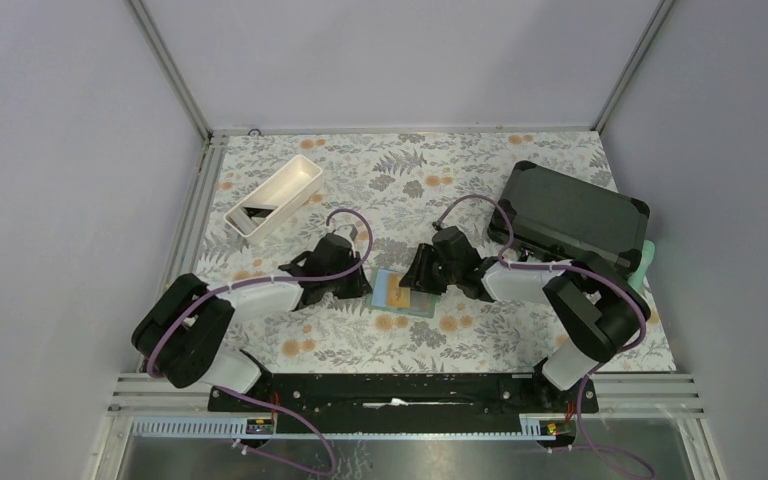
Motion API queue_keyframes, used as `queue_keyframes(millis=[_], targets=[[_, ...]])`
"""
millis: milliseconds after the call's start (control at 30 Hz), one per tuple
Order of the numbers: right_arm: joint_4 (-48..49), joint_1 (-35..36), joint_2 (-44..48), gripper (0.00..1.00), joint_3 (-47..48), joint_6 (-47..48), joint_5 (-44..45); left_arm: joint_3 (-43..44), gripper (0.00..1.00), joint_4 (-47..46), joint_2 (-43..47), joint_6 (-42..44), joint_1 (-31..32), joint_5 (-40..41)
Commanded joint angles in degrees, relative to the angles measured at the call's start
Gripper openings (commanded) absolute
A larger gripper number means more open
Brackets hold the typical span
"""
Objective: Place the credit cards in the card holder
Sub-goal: Insert the credit card into the card holder.
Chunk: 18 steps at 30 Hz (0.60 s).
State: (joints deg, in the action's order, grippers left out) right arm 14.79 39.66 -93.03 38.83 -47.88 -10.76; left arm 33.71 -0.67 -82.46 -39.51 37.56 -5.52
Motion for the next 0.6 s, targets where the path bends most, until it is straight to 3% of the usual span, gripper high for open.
queue_keyframes(millis=[0, 400, 567], targets=[[-5.77, 1.36, -1.73, 0.44, 0.18, -0.28, 2.72, -0.94, 0.13, -2.92, 2.85, -0.72, 0.14, -1.42], [-12.77, 2.01, 2.19, 0.47, 2.34, 2.28, 8.29, -3.59, 0.14, -4.62, 5.70, -3.15, 0.14, -2.61], [-17.71, 2.06, 5.57, 0.49, 3.13, 4.19, 10.43, -3.37, 0.21, -2.53, 7.90, -2.55, 0.14, -1.55]])
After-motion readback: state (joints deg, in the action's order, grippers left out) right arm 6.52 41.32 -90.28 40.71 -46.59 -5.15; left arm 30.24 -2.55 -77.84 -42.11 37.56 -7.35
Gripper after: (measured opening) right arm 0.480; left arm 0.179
